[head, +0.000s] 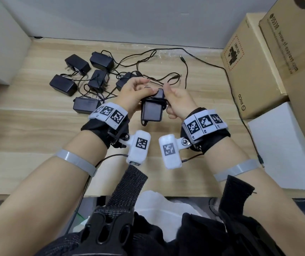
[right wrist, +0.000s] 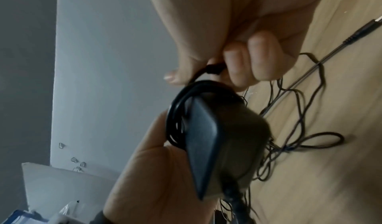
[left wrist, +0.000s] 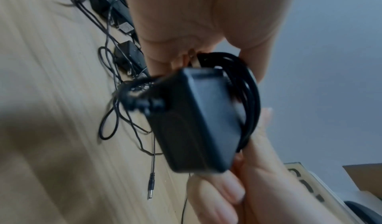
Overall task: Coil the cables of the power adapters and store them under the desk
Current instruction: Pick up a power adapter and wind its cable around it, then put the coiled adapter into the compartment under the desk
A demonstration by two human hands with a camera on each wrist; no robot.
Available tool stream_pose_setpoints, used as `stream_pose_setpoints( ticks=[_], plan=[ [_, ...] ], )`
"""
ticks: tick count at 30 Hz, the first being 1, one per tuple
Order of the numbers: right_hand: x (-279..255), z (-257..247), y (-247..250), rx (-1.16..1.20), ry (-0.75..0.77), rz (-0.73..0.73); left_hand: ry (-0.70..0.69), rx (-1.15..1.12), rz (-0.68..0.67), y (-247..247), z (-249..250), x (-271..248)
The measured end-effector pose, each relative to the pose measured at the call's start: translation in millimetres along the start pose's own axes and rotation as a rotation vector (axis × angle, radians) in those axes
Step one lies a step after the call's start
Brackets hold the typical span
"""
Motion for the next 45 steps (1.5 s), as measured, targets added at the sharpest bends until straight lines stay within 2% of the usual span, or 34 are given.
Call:
stream_pose_setpoints(
  ticks=[4, 9, 13, 17, 21, 27, 31, 36, 42, 43, 45],
  plan=[
    [-4.7, 15.7, -5.7, -0.095, -0.016, -0.077, 0.017, -0.015, 0.122, 12.1, -21.5, -2.8],
    [-2.4, 32.2, -32.4, 0.010, -0.072, -0.205, 0.068, -0.111, 0.092, 28.7, -48.1, -26.1],
    [-5.0, 54.0, -71.5, 0.139, -0.150, -0.258, 0.133, -0.308, 0.216, 62.0, -74.7, -58.4],
    [-22.0, 63.8, -122.8, 0.193, -0.234, -0.377, 0.116, -0.460, 0.320, 100.3, -95.8, -109.4],
    [-52.7, 71.9, -183.1, 0.109, -0.251, -0.526, 0.059, -0.519, 0.455, 143.2, -111.6, -170.4],
    [-130.1, 113.9, -295.6, -0.067, -0.302, -0.767, 0.070, -0.642, 0.841, 209.2, -181.1, -294.9],
    [-174.6, 169.1, -355.9, -0.231, -0.332, -0.925, 0.166, -0.595, 0.986, 238.5, -240.3, -366.2],
    [-193.9, 249.2, -401.5, -0.309, -0.458, -0.953, 0.290, -0.556, 1.149, 268.8, -313.2, -413.2],
    [-163.8, 318.7, -449.5, -0.368, -0.499, -0.881, 0.380, 0.056, 1.561, 311.2, -362.3, -468.4],
    [-156.6, 325.4, -460.9, -0.375, -0.491, -0.876, 0.423, 0.128, 1.618, 314.1, -367.3, -475.5],
    [-145.0, 335.8, -484.6, -0.385, -0.472, -0.876, 0.548, 0.124, 1.692, 317.4, -384.9, -484.3]
  ],
)
Point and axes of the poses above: each hand's wrist, its own x-axis towards the middle knuckle, its own y-axis out of the back of the hand, z = x × y, the point moved 5 cm from there along x, towards the middle knuckle, and after that the axes turned 2 degrees about x, right-handed, at the moved point
